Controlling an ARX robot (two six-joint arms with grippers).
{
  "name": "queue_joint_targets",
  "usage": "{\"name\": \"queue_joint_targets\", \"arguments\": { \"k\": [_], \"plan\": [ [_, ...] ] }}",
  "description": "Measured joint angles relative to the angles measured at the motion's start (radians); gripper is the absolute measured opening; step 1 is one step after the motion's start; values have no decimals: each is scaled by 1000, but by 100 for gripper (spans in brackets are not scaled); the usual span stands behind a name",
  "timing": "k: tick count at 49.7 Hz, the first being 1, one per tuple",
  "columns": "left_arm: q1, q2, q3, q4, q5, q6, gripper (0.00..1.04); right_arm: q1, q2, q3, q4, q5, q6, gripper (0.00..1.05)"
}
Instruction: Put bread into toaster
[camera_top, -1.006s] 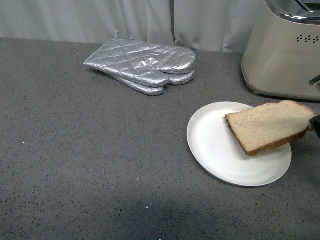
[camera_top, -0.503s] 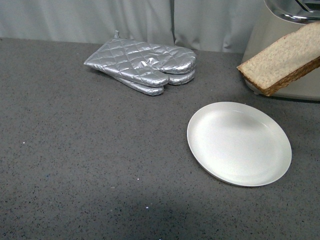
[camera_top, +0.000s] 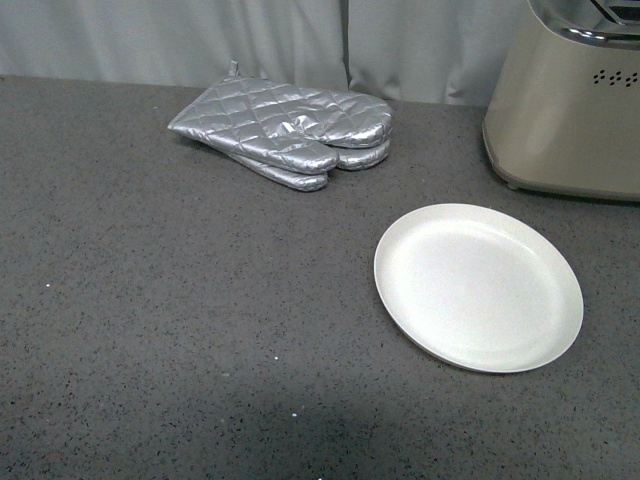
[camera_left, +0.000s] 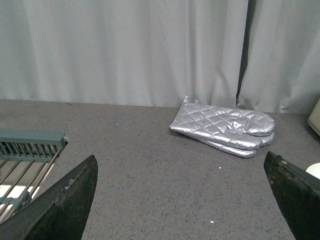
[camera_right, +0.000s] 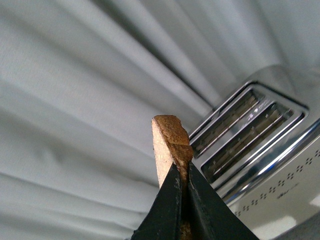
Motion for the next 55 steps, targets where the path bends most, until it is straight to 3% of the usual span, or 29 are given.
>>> {"name": "queue_joint_targets", "arguments": {
  "k": [30, 55],
  "plan": [
    [0, 0, 0, 0, 0, 0, 98, -12, 37, 158, 0, 391, -291, 1],
    [0, 0, 0, 0, 0, 0, 98, -5, 206, 229, 31, 545, -355, 1]
  ]
}}
